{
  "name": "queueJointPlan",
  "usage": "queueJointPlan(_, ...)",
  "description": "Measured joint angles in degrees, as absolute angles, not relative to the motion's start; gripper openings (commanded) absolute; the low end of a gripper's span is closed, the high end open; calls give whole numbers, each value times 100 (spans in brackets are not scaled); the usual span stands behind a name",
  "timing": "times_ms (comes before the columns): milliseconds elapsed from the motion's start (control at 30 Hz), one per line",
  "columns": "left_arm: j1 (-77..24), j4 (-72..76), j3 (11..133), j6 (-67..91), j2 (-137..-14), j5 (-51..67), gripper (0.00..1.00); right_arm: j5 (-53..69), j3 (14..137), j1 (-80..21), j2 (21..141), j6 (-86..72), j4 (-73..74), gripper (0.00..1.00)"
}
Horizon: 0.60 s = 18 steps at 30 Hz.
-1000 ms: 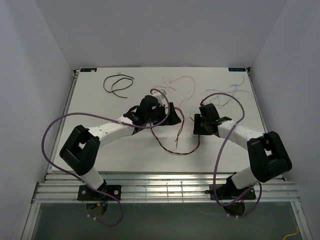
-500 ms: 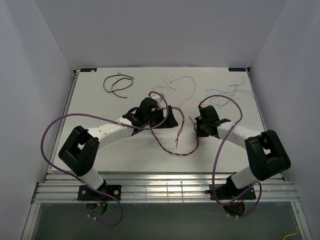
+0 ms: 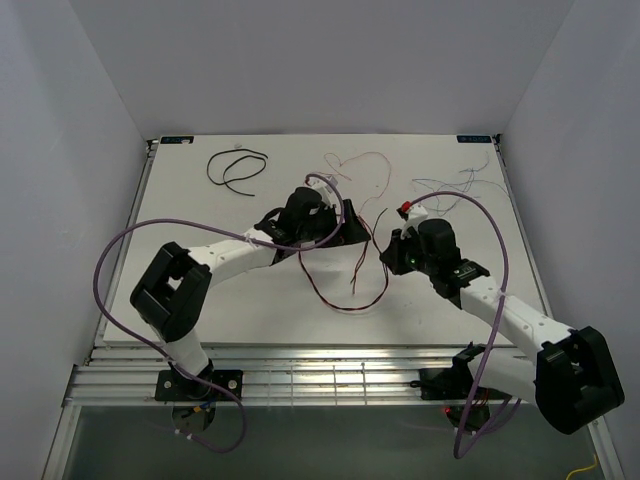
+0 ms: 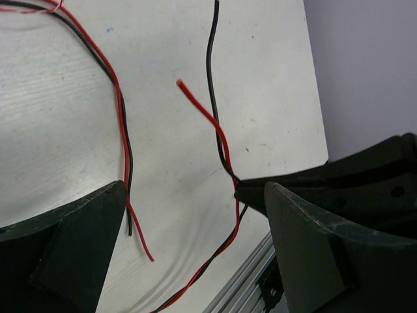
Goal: Untangle the cables
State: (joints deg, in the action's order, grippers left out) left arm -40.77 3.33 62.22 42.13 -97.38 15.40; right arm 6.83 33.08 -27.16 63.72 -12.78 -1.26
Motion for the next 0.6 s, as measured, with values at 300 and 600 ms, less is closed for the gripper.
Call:
queueJointPlan(300, -4099, 794, 6829, 4515, -10324, 1219, 95, 600, 3308, -2934, 6178, -1214, -121, 8)
queueJointPlan(600, -4123, 998, 6853, 4635, -10514, 1026, 31, 578, 3317, -3089, 5927, -1221, -93, 8)
